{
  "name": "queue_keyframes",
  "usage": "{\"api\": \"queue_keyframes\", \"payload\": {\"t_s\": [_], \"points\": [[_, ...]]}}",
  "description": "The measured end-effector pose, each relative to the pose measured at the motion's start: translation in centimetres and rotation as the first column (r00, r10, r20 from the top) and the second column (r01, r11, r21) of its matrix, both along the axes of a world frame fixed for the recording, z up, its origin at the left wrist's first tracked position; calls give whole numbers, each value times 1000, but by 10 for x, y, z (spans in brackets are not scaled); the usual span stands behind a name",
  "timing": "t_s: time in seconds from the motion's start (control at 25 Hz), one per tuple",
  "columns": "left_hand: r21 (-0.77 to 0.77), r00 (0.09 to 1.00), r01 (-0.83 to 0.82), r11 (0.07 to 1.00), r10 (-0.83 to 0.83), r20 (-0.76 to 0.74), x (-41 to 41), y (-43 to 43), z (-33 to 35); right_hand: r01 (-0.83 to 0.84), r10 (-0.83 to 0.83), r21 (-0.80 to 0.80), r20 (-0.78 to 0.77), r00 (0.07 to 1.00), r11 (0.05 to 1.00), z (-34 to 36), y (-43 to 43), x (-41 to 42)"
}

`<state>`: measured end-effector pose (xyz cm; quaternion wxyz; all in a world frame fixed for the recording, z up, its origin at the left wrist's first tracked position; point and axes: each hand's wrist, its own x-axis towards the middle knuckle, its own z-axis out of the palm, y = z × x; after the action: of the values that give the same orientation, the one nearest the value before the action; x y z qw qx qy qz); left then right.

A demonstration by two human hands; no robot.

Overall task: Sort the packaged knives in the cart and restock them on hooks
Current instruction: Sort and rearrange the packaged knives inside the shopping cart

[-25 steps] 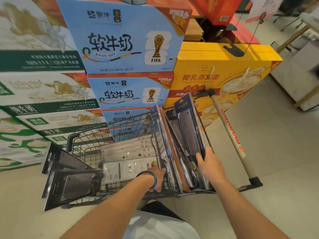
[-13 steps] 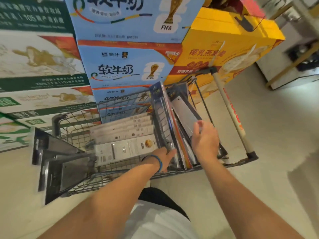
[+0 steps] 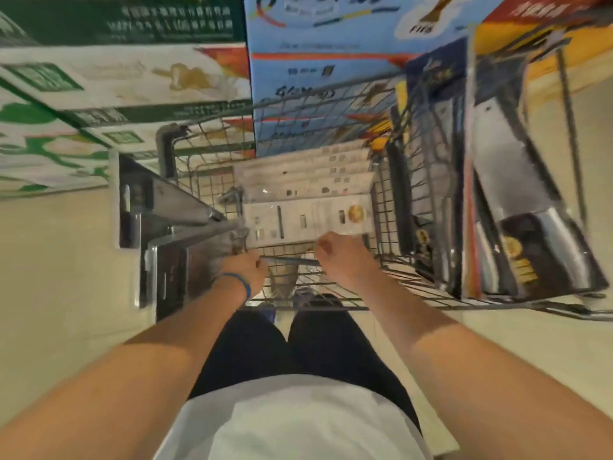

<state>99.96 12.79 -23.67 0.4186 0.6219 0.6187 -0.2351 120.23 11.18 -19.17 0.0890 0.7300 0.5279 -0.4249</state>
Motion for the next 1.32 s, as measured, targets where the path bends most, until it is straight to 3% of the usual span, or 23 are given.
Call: {"api": "queue_keyframes", "payload": {"t_s": [0.16, 0.32, 0.52, 0.64, 0.8, 1.0, 1.32], "points": [[154, 1000, 13, 988, -16, 19, -1, -13, 0, -154, 196, -246, 157, 968, 957, -77, 11, 15], [198, 999, -33, 980, 32, 13, -8, -16, 8, -277, 311, -186, 192, 931, 943, -129, 38, 3], [347, 987, -19, 938, -37, 153, -19, -30, 14, -412, 453, -198, 260, 853, 889, -170, 49, -17], [385, 987, -28, 923, -36, 158, -22, -33, 8, -504, 513, -115, 300, 804, 856, -195, 47, -25], [404, 985, -91, 910, 22, 171, -23, -35, 6, -497, 493, -58, 263, 829, 866, -209, 32, -35], [416, 981, -92, 905, 10, 195, -25, -36, 2, -464, 443, -44, 389, 808, 885, -224, 49, -23], [431, 984, -101, 897, 25, 178, -23, -36, 6, -419, 425, -90, 311, 850, 904, -221, 37, -21]]}}
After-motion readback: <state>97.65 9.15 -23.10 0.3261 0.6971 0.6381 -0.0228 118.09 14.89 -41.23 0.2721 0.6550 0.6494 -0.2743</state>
